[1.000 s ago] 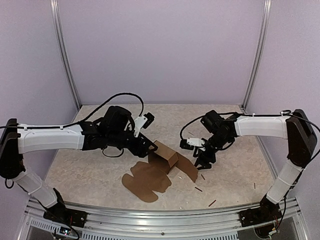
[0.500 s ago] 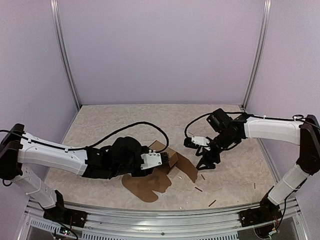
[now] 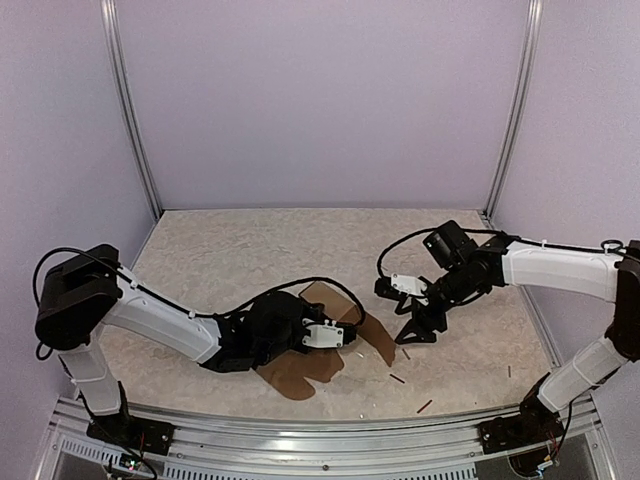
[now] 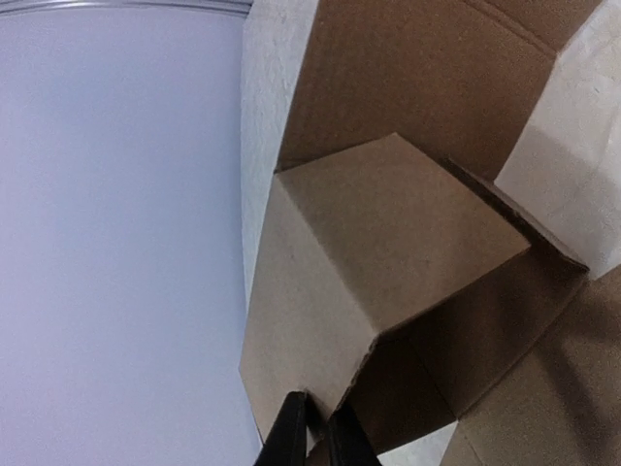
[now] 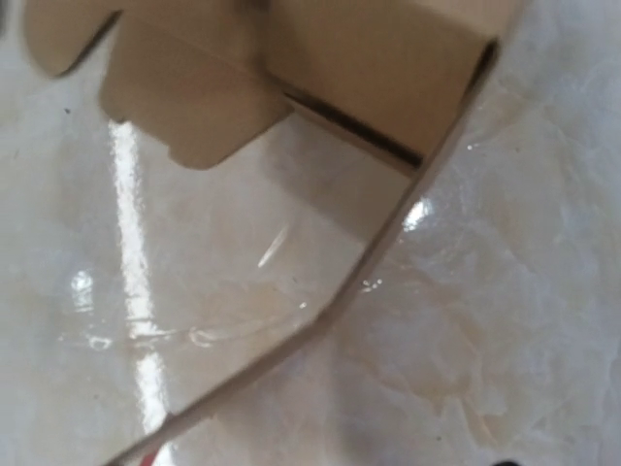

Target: Fold the paper box

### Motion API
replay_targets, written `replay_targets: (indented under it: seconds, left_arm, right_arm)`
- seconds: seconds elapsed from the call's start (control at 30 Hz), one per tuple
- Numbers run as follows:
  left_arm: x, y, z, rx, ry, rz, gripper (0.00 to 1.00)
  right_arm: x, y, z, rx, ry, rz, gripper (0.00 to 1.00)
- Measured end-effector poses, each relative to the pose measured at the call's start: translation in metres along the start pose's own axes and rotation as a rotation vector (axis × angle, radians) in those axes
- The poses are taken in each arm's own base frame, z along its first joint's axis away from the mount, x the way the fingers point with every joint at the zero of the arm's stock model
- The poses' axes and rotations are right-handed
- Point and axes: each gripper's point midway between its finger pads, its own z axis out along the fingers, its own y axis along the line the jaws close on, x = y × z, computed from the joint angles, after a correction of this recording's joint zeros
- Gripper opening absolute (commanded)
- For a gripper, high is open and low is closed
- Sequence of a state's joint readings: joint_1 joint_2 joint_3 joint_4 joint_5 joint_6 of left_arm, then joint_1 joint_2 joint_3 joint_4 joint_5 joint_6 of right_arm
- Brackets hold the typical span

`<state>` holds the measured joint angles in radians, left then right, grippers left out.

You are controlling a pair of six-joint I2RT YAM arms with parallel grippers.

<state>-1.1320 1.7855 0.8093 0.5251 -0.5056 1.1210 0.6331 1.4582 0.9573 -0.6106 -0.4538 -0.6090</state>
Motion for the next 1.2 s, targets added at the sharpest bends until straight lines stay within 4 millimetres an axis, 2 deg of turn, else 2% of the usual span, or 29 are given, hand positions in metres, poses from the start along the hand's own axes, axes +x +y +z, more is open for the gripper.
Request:
replay_targets:
  seconds: [0.23, 0.47, 0.63, 0.73, 0.8, 0.87, 1.0, 1.1, 1.2]
  left_arm:
    - [-0.013, 0.025, 0.027, -0.172, -0.001, 0.059, 0.0]
    - [-0.007, 0.036, 0.026, -0.229, 0.066, 0.074, 0.0]
    - [-0.006, 0.042, 0.024, -0.18, 0.124, 0.002, 0.0]
    - [-0.003, 0.044, 0.019, -0.115, 0.155, -0.073, 0.0]
    - [0.0, 0.047, 0.013, -0.084, 0.171, -0.13, 0.0]
    - [0.003, 0.047, 0.007, -0.06, 0.185, -0.168, 0.0]
    - [0.007, 0.044, 0.0, -0.013, 0.205, -0.216, 0.0]
    - [0.008, 0.04, 0.0, 0.011, 0.216, -0.236, 0.0]
    - [0.009, 0.037, -0.001, 0.027, 0.222, -0.247, 0.0]
  right_arm:
    - [-0.002, 0.002, 0.0, -0.012, -0.018, 0.005, 0.79]
    - [-0.002, -0.007, -0.009, -0.022, -0.055, 0.065, 0.79]
    - [-0.025, -0.025, -0.037, -0.033, -0.148, 0.094, 0.79]
    - [-0.04, -0.037, -0.066, -0.043, -0.227, 0.102, 0.79]
    - [-0.045, -0.047, -0.08, -0.02, -0.259, 0.104, 0.79]
    - [-0.043, -0.056, -0.086, 0.013, -0.265, 0.115, 0.79]
    - [-0.033, -0.072, -0.072, 0.038, -0.224, 0.18, 0.77]
    - [-0.02, -0.085, -0.045, -0.004, -0.18, 0.256, 0.77]
    - [-0.013, -0.09, -0.027, -0.041, -0.153, 0.3, 0.77]
